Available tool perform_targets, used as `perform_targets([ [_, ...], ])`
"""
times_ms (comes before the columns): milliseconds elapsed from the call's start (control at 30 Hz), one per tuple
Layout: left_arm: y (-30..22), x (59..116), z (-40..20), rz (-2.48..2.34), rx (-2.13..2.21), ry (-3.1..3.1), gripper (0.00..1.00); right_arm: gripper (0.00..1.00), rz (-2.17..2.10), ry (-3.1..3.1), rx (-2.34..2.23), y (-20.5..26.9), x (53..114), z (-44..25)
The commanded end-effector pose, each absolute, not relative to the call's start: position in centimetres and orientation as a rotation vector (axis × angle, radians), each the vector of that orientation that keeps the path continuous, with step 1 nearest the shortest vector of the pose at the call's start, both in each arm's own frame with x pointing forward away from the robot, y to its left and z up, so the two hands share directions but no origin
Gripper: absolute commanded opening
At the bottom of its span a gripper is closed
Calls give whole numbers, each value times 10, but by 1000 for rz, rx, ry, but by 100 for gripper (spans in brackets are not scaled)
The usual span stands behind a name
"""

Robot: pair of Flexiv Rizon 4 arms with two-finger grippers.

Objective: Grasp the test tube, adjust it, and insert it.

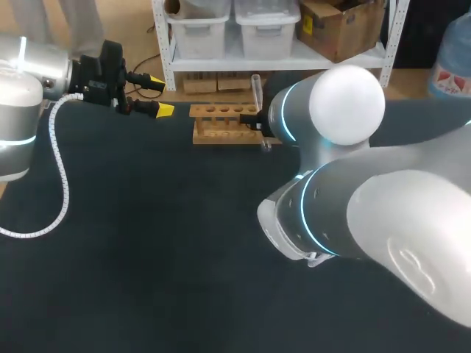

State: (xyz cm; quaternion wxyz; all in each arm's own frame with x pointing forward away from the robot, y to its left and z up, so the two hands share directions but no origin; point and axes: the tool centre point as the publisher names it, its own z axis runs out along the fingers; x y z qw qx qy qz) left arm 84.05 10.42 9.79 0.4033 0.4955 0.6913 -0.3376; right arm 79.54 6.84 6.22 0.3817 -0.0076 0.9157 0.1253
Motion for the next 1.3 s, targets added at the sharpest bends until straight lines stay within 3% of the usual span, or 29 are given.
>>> perform_targets([
  [33, 104, 841, 97, -853, 1252, 1746, 100, 0, 334, 2349, -30, 67, 799, 61],
  [1300, 104, 841, 97, -853, 1252, 1746, 100, 0, 367, 2572, -84, 67, 812, 36],
])
